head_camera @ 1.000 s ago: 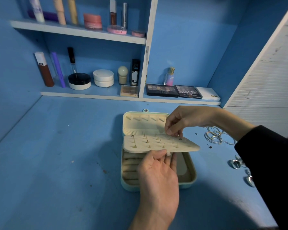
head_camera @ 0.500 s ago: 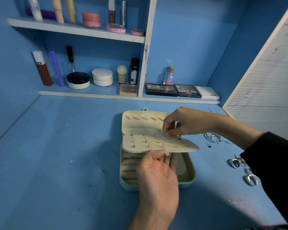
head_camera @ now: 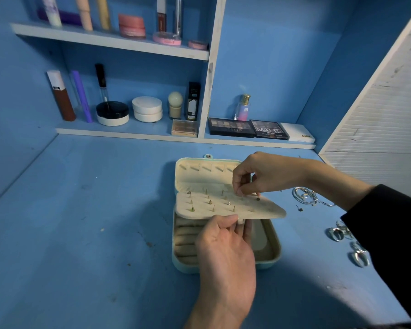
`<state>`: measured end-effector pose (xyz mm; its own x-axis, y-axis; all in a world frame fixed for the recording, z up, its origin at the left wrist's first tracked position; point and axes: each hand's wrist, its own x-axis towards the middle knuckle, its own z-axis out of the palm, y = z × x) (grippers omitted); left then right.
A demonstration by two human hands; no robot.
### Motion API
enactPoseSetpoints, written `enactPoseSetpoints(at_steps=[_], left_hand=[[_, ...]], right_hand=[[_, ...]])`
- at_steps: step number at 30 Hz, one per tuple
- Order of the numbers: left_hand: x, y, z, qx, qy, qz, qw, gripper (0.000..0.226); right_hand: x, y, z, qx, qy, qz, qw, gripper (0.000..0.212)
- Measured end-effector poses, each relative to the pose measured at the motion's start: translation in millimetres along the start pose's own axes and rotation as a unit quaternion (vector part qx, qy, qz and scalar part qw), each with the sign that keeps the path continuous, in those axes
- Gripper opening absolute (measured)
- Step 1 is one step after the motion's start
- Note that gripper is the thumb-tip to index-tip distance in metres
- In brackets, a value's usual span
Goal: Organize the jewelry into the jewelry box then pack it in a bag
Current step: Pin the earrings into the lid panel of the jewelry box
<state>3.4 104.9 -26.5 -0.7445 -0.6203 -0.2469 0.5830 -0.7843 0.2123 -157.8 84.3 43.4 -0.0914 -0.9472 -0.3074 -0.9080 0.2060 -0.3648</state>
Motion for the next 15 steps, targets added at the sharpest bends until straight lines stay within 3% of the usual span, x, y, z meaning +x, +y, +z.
enactPoseSetpoints(at_steps=[8, 15], left_hand=[[-3.8, 0.9, 6.7, 0.006, 0.004, -0.002, 1.0, 0.044], [-0.7, -0.6, 0.4, 0.008, -0.013, 0.0, 1.0, 0.059]], right_hand=[[5.7, -0.3, -7.8, 0.034, -0.04, 0.031, 0.998, 0.013], [4.0, -0.7, -8.5, 0.024, -0.053, 0.007, 0.998, 0.021]])
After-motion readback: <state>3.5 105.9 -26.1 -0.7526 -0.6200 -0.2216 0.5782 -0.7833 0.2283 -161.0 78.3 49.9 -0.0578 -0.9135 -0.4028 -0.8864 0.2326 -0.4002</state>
